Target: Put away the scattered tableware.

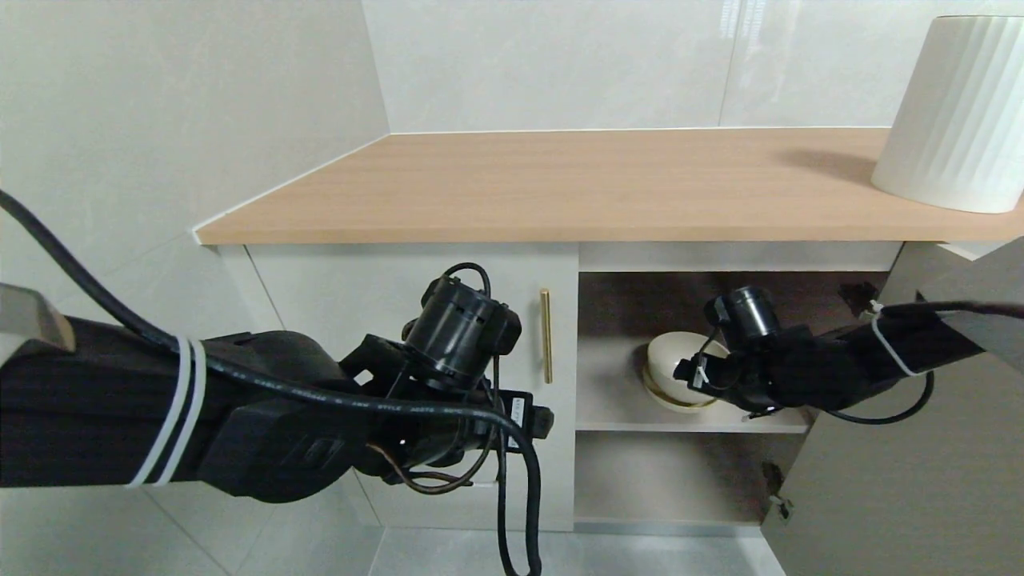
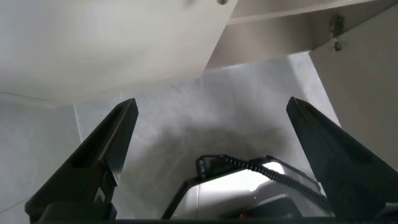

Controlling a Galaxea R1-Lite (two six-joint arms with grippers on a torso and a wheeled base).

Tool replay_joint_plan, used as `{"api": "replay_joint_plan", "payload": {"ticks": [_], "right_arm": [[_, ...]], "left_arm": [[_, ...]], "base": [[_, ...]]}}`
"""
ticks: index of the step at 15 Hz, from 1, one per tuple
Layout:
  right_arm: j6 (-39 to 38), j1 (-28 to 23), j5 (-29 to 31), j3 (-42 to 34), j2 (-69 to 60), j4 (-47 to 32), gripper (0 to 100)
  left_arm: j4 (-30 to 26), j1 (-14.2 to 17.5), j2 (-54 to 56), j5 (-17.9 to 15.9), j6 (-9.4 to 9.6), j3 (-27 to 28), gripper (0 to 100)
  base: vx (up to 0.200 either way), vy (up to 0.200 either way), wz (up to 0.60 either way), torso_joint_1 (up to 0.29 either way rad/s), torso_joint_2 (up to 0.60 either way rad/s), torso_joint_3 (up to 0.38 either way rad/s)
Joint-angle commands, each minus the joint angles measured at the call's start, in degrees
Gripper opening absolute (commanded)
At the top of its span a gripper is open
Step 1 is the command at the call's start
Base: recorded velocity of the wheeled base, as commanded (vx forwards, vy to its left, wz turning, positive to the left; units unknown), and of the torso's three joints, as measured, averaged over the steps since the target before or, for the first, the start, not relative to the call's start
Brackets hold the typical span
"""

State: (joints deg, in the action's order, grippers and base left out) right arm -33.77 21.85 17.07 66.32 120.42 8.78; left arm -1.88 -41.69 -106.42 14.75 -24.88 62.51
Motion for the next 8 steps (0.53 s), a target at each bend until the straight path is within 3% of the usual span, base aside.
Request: {"api": "replay_joint_plan", "payload": {"ticks": [1,8], "right_arm": [[3.6,4.0,-2.8,-5.0,-11.9,-5.9,100],[6.0,9.5,-3.2,-5.8,-26.0,-19.0,100]], "left_arm": [[0.0,0.6,3.0,0.0,0.01,-2.2,100],[-0.1,3.2,13.5,0.0,0.01,-7.8,100]], "base": [[0.0,0.0,0.0,0.0,0.0,0.0],[0.0,0.0,0.0,0.0,0.0,0.0]]}}
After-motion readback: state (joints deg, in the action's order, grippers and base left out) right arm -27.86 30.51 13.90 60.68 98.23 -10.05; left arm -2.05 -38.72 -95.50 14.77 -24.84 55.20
